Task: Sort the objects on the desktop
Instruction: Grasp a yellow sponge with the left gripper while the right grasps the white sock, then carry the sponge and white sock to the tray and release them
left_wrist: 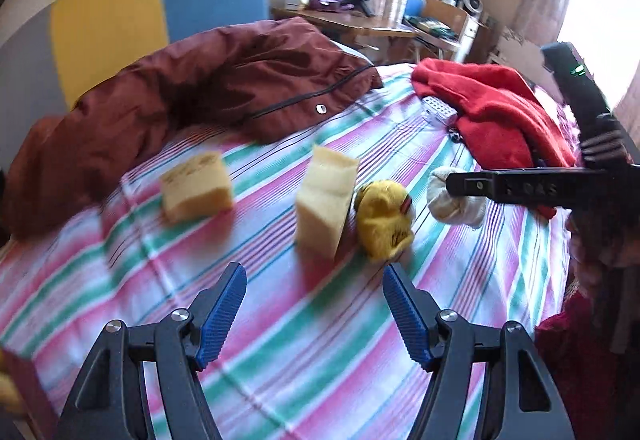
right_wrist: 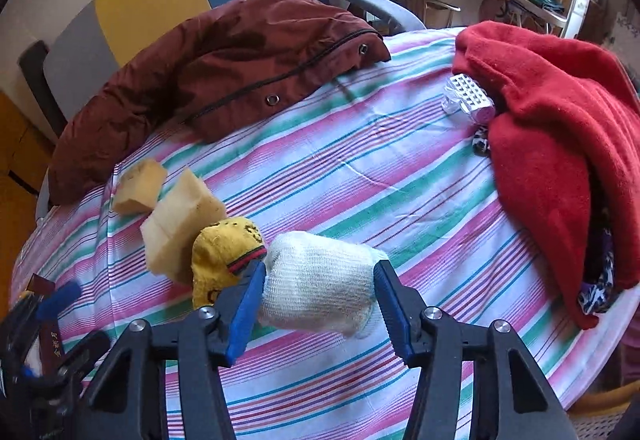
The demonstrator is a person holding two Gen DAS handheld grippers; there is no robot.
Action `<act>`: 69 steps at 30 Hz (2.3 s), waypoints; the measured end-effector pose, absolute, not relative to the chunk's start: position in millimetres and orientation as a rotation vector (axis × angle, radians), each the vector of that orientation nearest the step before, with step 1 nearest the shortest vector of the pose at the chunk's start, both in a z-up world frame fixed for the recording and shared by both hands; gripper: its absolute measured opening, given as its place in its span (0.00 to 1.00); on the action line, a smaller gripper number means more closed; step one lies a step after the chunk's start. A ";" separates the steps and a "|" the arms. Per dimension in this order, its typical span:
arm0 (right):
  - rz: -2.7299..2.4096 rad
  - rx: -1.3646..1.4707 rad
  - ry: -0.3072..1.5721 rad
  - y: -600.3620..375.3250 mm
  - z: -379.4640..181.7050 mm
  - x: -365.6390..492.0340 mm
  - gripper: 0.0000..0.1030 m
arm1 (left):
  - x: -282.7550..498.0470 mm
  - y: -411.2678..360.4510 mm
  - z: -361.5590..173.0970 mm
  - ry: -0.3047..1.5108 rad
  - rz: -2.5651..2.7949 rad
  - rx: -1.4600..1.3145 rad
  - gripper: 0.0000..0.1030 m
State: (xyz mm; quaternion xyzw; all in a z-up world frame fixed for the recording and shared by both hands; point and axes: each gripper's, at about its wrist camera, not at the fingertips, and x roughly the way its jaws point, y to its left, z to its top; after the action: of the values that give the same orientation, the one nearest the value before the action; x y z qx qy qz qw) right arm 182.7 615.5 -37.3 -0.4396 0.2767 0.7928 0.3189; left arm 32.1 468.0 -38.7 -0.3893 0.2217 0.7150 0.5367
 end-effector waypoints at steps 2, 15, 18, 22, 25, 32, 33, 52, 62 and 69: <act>2.098 -1.154 0.733 613.8 -36.0 182.4 0.55 | 30.2 482.7 -44.1 0.553 1.679 -0.911 0.69; 2.119 -1.166 0.716 613.1 -37.0 177.8 0.55 | 11.5 535.8 -79.2 0.610 1.589 -0.950 0.41; 2.115 -1.182 0.699 612.1 -38.9 175.5 0.55 | 12.3 532.6 -81.1 0.589 1.576 -0.962 0.34; 2.131 -1.172 0.662 610.0 -35.5 173.5 0.55 | 10.7 511.2 -75.0 0.534 1.629 -0.989 0.34; 2.150 -1.156 0.639 607.2 -31.4 172.2 0.55 | 12.4 488.8 -62.4 0.501 1.705 -0.988 0.34; 2.230 -1.135 0.566 593.0 -22.3 164.2 0.55 | 25.6 431.0 -25.0 0.465 1.892 -0.918 0.34; 2.244 -1.134 0.552 590.1 -21.1 162.9 0.55 | 25.9 423.5 -21.1 0.453 1.907 -0.917 0.34; 2.269 -1.095 0.417 576.9 -13.7 157.7 0.55 | 43.2 292.1 26.2 0.359 2.150 -0.875 0.34; 2.345 -1.132 0.355 540.2 -0.3 147.5 0.55 | 35.4 224.4 32.4 0.288 2.238 -0.900 0.34; 2.528 -1.188 0.287 463.5 23.2 116.1 0.55 | 11.8 167.5 23.9 0.169 2.310 -0.974 0.34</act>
State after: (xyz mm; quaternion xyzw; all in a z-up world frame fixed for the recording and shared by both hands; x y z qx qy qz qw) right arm 116.1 463.5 23.2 -0.4173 0.1006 0.8878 0.1663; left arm 11.8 167.5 23.9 -0.3685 0.0640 0.8742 0.3096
